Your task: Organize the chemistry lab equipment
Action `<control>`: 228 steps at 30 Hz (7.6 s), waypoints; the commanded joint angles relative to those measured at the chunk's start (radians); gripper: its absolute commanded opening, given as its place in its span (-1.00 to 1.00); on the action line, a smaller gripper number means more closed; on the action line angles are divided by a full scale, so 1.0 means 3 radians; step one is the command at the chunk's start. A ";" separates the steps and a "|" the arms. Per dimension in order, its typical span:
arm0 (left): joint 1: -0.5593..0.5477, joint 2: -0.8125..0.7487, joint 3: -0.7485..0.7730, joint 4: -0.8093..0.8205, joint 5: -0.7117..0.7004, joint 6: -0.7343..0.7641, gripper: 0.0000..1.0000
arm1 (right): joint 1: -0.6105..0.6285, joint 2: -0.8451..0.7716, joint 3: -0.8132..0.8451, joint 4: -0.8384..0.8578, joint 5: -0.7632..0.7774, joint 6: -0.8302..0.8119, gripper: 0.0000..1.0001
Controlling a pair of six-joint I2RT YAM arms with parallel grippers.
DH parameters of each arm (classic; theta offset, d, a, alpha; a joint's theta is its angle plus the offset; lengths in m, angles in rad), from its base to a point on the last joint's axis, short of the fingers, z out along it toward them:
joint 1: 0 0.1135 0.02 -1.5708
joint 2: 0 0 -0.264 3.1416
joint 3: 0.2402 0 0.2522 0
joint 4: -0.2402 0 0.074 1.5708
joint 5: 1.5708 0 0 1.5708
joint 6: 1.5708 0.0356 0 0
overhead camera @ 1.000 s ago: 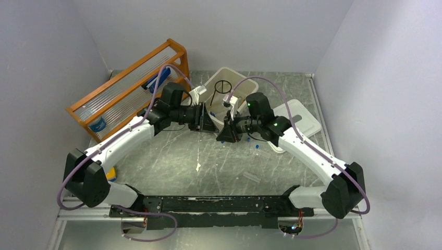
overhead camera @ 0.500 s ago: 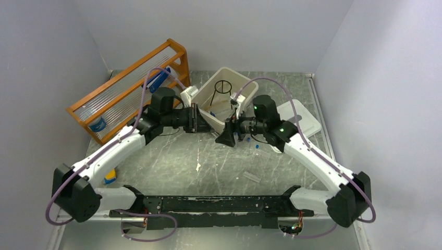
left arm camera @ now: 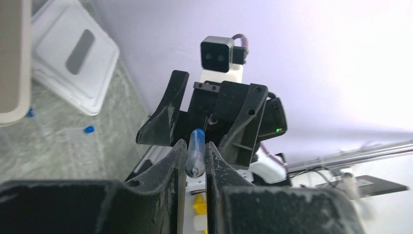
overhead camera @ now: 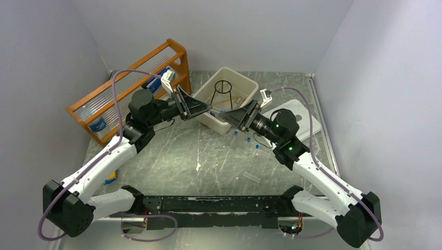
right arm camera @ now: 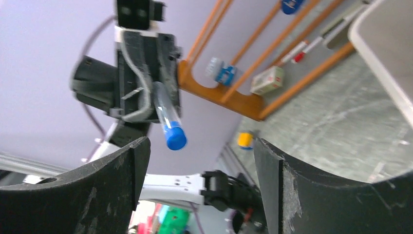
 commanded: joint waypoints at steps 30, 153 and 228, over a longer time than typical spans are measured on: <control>0.0151 0.0075 0.0119 -0.0390 -0.0025 0.0532 0.48 | -0.0158 0.0039 0.0674 -0.1150 0.0198 -0.0013 -0.80; 0.0226 -0.0253 -0.0185 -0.1893 -0.2296 0.2533 0.52 | -0.0124 0.1814 0.1108 -0.3110 0.2409 -0.1027 -0.35; -0.1111 0.1266 0.0086 0.0143 -0.0505 0.2065 -0.90 | -0.0402 0.0485 0.0928 -0.2575 0.0517 -0.0741 -0.09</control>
